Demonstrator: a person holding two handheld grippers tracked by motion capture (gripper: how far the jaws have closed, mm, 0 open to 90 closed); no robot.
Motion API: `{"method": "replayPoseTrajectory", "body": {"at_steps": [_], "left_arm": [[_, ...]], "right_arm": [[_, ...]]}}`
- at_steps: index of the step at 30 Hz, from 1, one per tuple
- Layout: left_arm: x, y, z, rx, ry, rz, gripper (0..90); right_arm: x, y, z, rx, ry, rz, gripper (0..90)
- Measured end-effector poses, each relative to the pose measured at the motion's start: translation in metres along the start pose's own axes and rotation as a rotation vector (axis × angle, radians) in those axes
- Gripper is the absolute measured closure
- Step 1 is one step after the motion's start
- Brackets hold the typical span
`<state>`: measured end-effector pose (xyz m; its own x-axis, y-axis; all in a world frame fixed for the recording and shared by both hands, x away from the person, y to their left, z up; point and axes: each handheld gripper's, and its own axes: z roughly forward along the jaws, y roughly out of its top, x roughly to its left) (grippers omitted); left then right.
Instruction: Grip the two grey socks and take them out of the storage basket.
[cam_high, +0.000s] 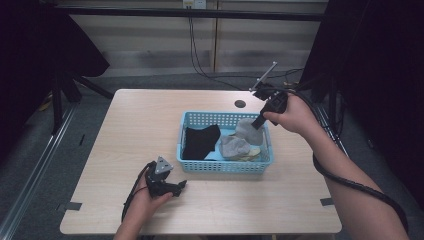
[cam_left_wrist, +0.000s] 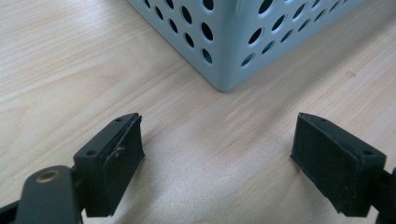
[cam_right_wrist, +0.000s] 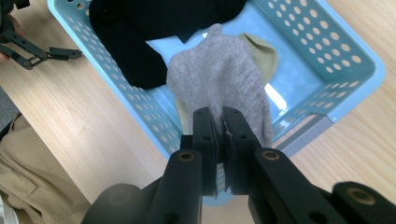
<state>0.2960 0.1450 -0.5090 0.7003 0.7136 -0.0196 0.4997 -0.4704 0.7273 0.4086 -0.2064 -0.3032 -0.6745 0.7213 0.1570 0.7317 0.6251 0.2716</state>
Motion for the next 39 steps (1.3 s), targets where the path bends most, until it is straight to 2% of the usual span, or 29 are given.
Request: {"method": "replayPoseTrajectory", "body": {"at_steps": [12,23,31,39], "left_arm": [[0.0,0.0,0.0,0.0,0.0,0.0,15.9],[0.0,0.0,0.0,0.001,0.0,0.0,15.8],[0.0,0.0,0.0,0.001,-0.001,0.0,15.8],[0.0,0.0,0.0,0.001,0.0,0.0,15.9]], "right_arm": [[-0.019,-0.015,-0.017,-0.028,0.0,0.043,85.2],[-0.034,-0.033,-0.035,-0.047,-0.022,0.076,85.1],[-0.047,-0.048,-0.04,-0.037,-0.039,0.103,85.1],[-0.056,-0.06,-0.036,-0.033,-0.04,0.127,85.1]]}}
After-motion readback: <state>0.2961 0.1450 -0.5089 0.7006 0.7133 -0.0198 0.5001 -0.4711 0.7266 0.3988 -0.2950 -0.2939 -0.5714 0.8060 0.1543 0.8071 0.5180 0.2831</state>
